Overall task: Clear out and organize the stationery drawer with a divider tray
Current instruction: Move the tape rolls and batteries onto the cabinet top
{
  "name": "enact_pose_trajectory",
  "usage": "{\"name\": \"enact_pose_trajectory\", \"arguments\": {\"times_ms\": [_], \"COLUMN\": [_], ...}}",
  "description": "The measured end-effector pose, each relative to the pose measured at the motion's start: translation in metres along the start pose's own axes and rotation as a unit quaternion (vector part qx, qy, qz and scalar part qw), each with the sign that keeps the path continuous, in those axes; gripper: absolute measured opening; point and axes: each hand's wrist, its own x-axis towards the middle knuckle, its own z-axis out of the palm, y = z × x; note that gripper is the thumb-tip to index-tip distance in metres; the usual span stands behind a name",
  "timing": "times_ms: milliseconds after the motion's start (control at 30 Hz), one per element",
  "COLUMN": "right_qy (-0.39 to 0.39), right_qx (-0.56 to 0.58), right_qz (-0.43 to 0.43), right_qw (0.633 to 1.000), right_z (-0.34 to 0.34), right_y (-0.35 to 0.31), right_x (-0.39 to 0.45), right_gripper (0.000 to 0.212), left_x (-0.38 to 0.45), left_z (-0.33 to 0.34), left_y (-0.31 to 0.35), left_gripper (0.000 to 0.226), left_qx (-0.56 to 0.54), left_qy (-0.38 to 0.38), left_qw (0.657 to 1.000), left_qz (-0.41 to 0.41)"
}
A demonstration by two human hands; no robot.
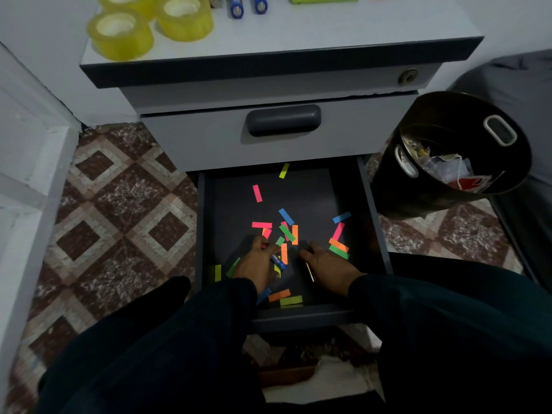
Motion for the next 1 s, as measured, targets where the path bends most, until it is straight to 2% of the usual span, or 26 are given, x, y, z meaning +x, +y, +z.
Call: {"name": "enact_pose_trajectory", "arguments": {"times_ms": [200, 367, 500, 700, 1000], "right_qy": [-0.007, -0.007, -0.005, 0.012, 0.001], "right_qx": [-0.001, 0.003, 0.011, 0.009, 0.013], "right_qz": [0.005, 0.006, 0.011, 0.009, 0.018], "right_qw": [1.000, 1.000, 1.000, 1.000, 1.000], "right_z": [0.0000, -0.0010, -0.0012, 0.0020, -0.0001], "right_y": [-0.0002, -0.0006, -0.0011, -0.0001, -0.0027], "right_x": [0.0007, 0.0005, 0.0006, 0.0020, 0.0038], "right_gripper": [0.067, 0.067, 0.069, 0.067, 0.068], "left_x": [-0.0017, -0.0016, -0.0028, -0.0042, -0.0022], "left_z": [0.0047, 0.0041, 0.0047, 0.0032, -0.0006], "left_y": [0.0035, 0.0044, 0.0084, 0.0086, 0.0084], "left_gripper": [0.037, 0.030, 0.046, 0.040, 0.047], "left_qx": [-0.004, -0.016, 0.001, 0.025, 0.046], "left_qy": [0.016, 0.013, -0.018, -0.008, -0.002], "left_qw": [0.999, 1.000, 1.000, 1.000, 0.999], "left_qz": [0.034, 0.013, 0.000, 0.010, -0.004]}}
